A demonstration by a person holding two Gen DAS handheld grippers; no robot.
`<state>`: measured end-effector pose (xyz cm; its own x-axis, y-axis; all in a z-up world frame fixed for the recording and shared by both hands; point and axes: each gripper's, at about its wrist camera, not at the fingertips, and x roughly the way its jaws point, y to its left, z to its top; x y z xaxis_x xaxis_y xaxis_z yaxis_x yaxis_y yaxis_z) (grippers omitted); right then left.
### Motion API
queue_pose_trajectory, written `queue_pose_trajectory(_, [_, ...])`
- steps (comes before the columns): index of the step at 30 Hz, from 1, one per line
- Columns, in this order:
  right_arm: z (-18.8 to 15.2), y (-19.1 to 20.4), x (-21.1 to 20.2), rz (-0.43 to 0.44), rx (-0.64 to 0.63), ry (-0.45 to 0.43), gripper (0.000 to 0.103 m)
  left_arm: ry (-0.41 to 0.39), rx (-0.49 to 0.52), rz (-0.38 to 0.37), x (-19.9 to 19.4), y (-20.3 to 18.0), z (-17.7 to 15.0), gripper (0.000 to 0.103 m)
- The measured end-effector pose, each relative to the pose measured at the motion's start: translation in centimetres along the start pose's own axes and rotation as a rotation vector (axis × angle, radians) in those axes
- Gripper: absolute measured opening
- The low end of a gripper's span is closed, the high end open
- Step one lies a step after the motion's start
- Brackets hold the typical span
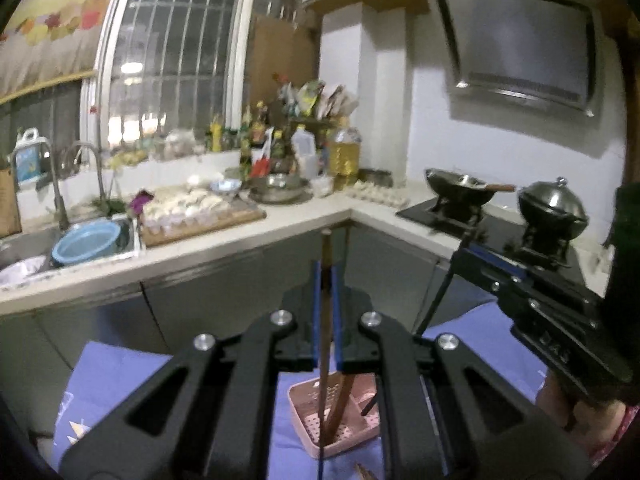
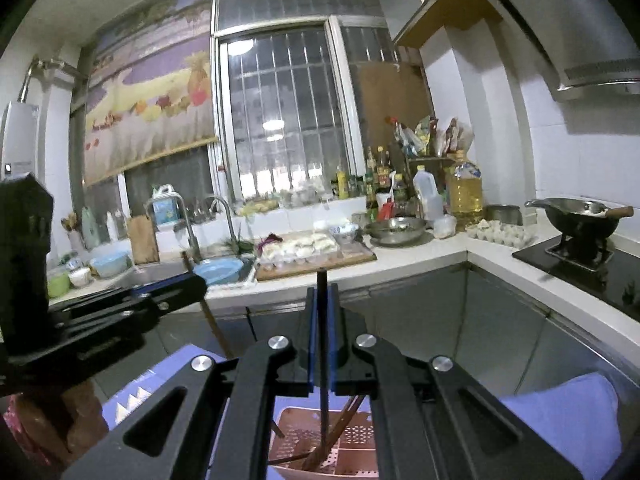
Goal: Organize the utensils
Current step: 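Lower the chopsticks into the caddy and open the left tool while the right tool opens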
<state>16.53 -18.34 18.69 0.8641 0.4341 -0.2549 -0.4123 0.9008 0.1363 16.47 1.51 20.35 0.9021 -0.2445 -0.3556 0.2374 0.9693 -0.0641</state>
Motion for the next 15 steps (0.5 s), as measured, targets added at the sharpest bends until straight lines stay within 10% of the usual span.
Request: queue_pose_trajectory(15, [-7.0, -1.4, 6.0, 0.039, 0.046, 0.231, 0.012, 0.228, -0.06, -0.015, 7.0, 2.9, -6.6, 0.013])
